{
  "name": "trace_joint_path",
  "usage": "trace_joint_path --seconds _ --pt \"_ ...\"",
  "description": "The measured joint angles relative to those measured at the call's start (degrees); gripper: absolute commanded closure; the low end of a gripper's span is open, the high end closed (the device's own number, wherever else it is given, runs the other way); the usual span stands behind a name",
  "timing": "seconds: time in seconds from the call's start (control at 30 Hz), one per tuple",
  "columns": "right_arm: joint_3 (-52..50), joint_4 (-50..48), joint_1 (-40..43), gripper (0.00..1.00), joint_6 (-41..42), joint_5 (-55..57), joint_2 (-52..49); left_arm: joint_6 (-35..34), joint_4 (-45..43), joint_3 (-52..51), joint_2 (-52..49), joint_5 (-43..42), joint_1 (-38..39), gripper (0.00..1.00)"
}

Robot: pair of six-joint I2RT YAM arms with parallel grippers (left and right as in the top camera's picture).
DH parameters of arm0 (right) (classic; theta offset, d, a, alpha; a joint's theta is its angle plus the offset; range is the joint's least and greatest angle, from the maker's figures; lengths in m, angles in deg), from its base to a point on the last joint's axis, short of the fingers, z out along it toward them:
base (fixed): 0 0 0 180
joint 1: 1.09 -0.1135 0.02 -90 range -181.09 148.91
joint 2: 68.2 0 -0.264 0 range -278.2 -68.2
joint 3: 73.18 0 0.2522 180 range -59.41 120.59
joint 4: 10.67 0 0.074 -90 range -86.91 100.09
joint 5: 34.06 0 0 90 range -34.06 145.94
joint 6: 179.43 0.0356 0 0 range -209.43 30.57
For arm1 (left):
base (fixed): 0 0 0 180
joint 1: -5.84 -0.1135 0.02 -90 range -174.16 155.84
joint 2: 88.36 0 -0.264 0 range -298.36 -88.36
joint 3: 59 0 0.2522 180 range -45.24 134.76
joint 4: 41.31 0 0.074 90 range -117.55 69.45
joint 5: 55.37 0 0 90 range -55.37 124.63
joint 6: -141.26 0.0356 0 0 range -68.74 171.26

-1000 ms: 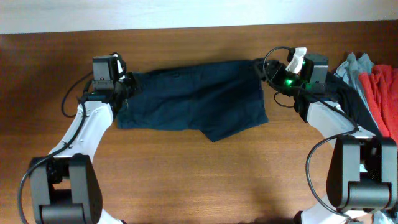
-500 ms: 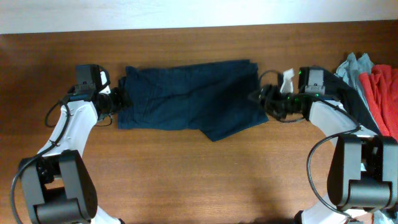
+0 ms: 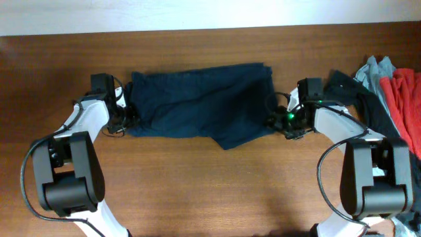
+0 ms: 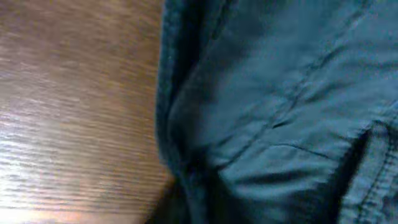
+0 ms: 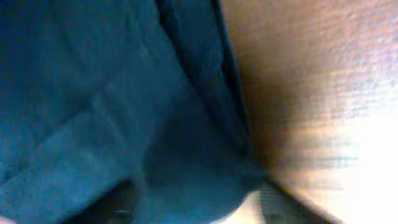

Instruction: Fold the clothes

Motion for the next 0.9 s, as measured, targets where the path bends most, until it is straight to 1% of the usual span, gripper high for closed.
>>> trace_joint_path --seconds 0.03,0.07,0.13,0.2,0.33,0.37,0.4,0.43,0.47,0.53,0.57,0.7,0.83,0.87,0.9 --pt "-0.04 -1.46 -0.33 0.93 -0.11 0.50 -0.37 0.11 0.07 0.07 0.00 -0.31 0.00 0.99" --pt "-0.04 -2.01 -0.42 0.96 0.00 0.61 -0.66 0.13 0.24 0.09 0.00 -0.59 0.00 0.99" --pt "-0.04 -1.44 -0.33 0.96 -0.28 0.90 -0.85 0.11 1.05 0.11 0.00 -1.09 -0.24 1.00" --pt "0.15 1.73 0.37 0.96 -0.63 1.57 -0.85 0.13 2.34 0.28 0.00 -1.62 -0.42 0.99" --pt "1.73 12.13 4.17 0.96 -1.46 1.53 -0.83 0.13 6.69 0.37 0.00 -4.87 -1.09 1.00" --pt "1.97 14.73 5.20 0.78 -1.60 1.49 -0.76 0.13 7.82 0.35 -0.07 -5.75 -1.27 0.99" --pt "1.99 16.63 6.01 0.64 -1.88 1.25 -0.63 0.13 8.76 0.35 -0.07 -6.80 -1.57 0.90" --pt "2.08 17.64 6.23 0.48 -2.47 1.46 -0.63 0.22 9.07 0.31 -0.07 -7.21 -1.68 0.36" --pt "2.08 19.17 7.37 0.44 -4.15 3.56 -0.55 0.74 9.09 0.31 -0.07 -6.95 -2.62 0.23" --pt "2.12 20.41 8.35 0.39 -5.79 5.25 -0.46 1.05 9.31 0.35 -0.07 -7.15 -3.76 0.06" --pt "2.12 20.76 8.41 0.38 -6.32 5.64 -0.42 1.01 9.22 0.48 0.42 -7.15 -4.26 0.02" --pt "2.16 20.98 8.41 0.35 -7.43 6.05 -0.31 0.94 7.17 0.92 1.25 -6.69 -4.48 0.01" --pt "2.19 21.07 8.41 0.35 -7.65 6.05 -0.24 0.98 0.39 0.79 0.98 -6.73 -4.52 0.01" --pt "2.19 21.11 8.41 0.35 -7.61 6.08 -0.24 0.98 -0.48 0.79 0.74 -6.95 -4.52 0.02" --pt "2.19 21.14 8.41 0.35 -7.63 6.10 -0.24 1.01 -1.51 0.81 0.48 -7.58 -4.52 0.06"
